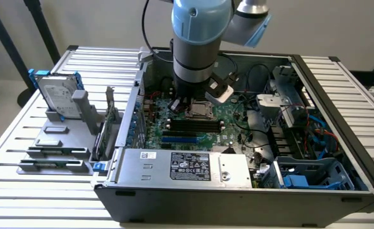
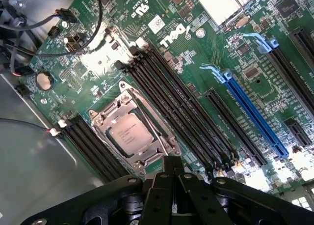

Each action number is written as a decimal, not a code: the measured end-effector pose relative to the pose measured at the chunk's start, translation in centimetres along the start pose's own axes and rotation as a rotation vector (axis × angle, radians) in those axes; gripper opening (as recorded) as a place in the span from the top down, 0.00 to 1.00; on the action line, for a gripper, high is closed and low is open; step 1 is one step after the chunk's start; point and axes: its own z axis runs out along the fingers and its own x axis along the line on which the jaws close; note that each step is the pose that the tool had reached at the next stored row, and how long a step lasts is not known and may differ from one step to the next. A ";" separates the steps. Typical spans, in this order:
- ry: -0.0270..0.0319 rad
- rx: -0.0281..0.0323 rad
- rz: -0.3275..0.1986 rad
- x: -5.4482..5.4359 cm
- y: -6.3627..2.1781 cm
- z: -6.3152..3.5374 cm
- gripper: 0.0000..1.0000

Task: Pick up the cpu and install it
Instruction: 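Install the first cpu locking lever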

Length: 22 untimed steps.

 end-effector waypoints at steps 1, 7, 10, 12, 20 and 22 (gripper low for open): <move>0.0004 0.0000 0.000 -0.1 0.06 -0.02 0.89; 0.0003 -0.0001 0.000 -0.7 0.39 -0.18 0.89; 0.0000 -0.0001 0.000 -0.7 0.40 -0.17 0.89; 0.0002 0.0002 0.000 -0.7 0.40 -0.16 0.89; -0.0009 0.0013 0.001 -0.5 0.36 -0.64 0.89; -0.0009 0.0015 0.001 -0.4 0.44 -0.68 0.89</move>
